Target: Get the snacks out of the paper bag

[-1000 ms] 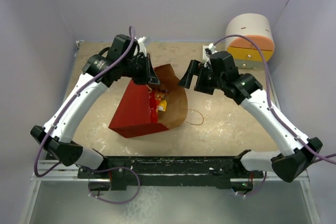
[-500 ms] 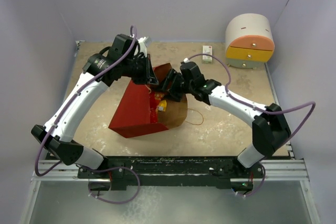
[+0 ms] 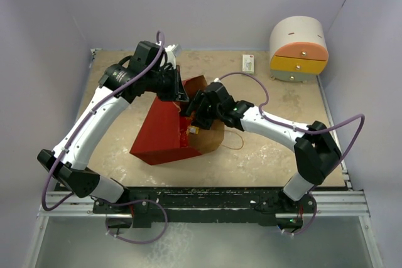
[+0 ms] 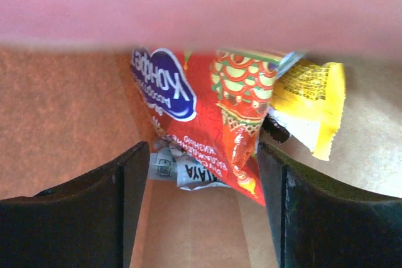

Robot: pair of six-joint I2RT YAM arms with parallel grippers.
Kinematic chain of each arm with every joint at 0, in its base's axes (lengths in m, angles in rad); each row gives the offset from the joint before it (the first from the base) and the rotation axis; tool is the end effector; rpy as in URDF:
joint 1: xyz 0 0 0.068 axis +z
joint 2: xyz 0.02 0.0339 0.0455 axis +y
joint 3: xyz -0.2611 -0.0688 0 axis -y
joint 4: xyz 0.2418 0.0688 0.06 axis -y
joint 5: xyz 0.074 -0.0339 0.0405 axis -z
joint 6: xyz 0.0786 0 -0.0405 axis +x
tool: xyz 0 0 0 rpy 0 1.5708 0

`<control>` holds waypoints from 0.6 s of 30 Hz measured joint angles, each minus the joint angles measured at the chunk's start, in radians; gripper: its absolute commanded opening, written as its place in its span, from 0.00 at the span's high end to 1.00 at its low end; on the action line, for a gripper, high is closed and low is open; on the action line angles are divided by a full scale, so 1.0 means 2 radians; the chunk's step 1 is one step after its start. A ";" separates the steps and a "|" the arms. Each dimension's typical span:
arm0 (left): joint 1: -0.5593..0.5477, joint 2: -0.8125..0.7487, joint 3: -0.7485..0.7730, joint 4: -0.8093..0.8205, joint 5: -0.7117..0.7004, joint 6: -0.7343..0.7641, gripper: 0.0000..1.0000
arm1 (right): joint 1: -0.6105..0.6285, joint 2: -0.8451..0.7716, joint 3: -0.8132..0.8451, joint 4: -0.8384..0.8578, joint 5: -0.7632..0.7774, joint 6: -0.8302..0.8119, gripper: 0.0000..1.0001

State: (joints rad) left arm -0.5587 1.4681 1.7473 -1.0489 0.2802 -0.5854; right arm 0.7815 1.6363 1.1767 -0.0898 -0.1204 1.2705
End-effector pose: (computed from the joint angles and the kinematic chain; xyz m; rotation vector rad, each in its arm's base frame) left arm 0.2569 -0.1862 0.3935 0.1148 2.4780 -0.8612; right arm 0.2844 0.2955 0.2412 0.5073 2.3716 1.2372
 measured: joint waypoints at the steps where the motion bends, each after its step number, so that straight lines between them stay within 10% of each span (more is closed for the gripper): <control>1: 0.001 0.000 0.000 -0.001 0.000 0.001 1.00 | 0.000 0.000 -0.001 -0.005 0.003 0.000 0.27; 11: 0.013 0.000 0.000 -0.007 0.007 0.006 1.00 | 0.000 0.009 -0.024 -0.007 0.016 -0.001 0.42; 18: 0.022 0.000 0.000 -0.009 0.012 0.017 1.00 | 0.000 0.064 0.009 0.015 0.013 -0.002 0.76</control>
State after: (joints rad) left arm -0.5148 1.4681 1.7473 -1.0660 0.3038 -0.5510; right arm 0.7815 1.7638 1.1946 -0.0601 -0.0944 1.2675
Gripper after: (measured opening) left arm 0.006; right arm 0.382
